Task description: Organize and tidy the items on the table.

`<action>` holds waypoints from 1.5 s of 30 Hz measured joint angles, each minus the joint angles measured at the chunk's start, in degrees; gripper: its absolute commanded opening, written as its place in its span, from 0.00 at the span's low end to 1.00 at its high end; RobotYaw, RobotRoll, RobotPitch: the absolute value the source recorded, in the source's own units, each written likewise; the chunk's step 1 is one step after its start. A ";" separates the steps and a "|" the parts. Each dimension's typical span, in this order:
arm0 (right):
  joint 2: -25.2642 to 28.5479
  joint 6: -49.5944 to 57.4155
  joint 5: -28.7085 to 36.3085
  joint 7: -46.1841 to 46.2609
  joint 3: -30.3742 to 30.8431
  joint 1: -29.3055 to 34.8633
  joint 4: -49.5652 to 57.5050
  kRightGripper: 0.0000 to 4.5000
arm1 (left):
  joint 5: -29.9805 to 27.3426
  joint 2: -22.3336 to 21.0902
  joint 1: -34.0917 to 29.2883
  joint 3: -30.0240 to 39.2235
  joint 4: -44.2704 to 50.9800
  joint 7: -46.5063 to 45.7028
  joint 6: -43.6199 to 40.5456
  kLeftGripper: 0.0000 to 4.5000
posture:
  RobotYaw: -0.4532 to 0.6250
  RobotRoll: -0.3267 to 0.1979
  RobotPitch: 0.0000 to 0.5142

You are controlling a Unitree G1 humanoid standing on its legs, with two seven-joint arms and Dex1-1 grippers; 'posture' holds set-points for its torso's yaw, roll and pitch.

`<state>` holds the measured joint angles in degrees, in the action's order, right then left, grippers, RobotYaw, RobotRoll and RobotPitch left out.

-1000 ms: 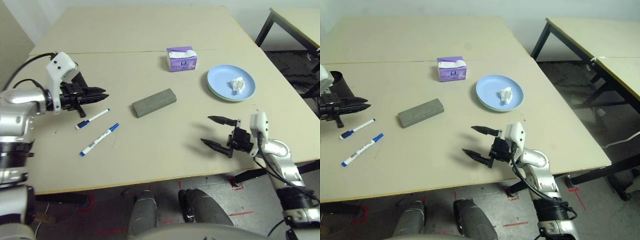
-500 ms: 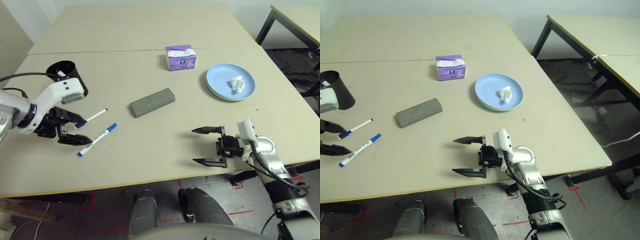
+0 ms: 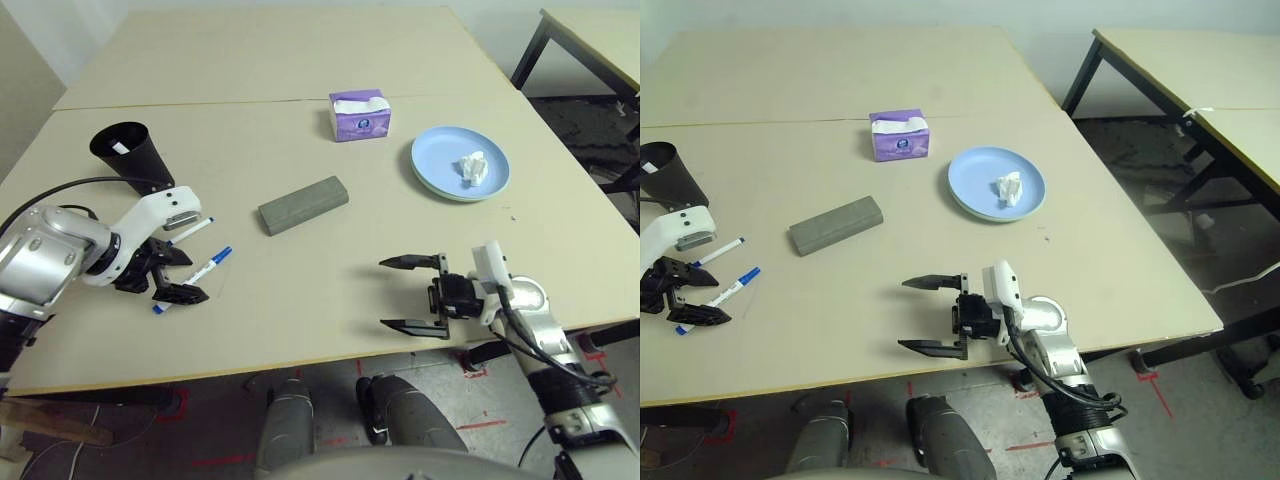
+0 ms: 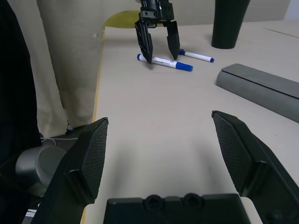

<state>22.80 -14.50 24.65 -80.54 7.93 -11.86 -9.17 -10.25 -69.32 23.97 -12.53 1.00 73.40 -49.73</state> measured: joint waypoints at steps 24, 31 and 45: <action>0.04 1.88 -0.18 4.02 0.97 1.78 4.45 1.00 | 5.66 4.98 2.82 -1.74 -7.78 -1.67 4.85 0.13 | 0.33 0.62 0.28; 0.04 2.40 -0.25 4.56 1.21 1.53 4.45 1.00 | 5.66 4.84 1.87 -1.06 -7.83 -1.08 6.00 0.06 | 0.34 0.62 0.28; -2.91 5.17 2.26 8.35 -0.50 0.41 4.31 1.00 | -9.42 -3.05 -6.13 19.49 -4.29 9.94 11.30 0.06 | 0.43 0.62 0.28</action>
<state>19.89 -9.34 26.92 -72.19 7.43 -11.45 -4.85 -19.67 -72.37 17.85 6.96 -3.29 83.34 -38.43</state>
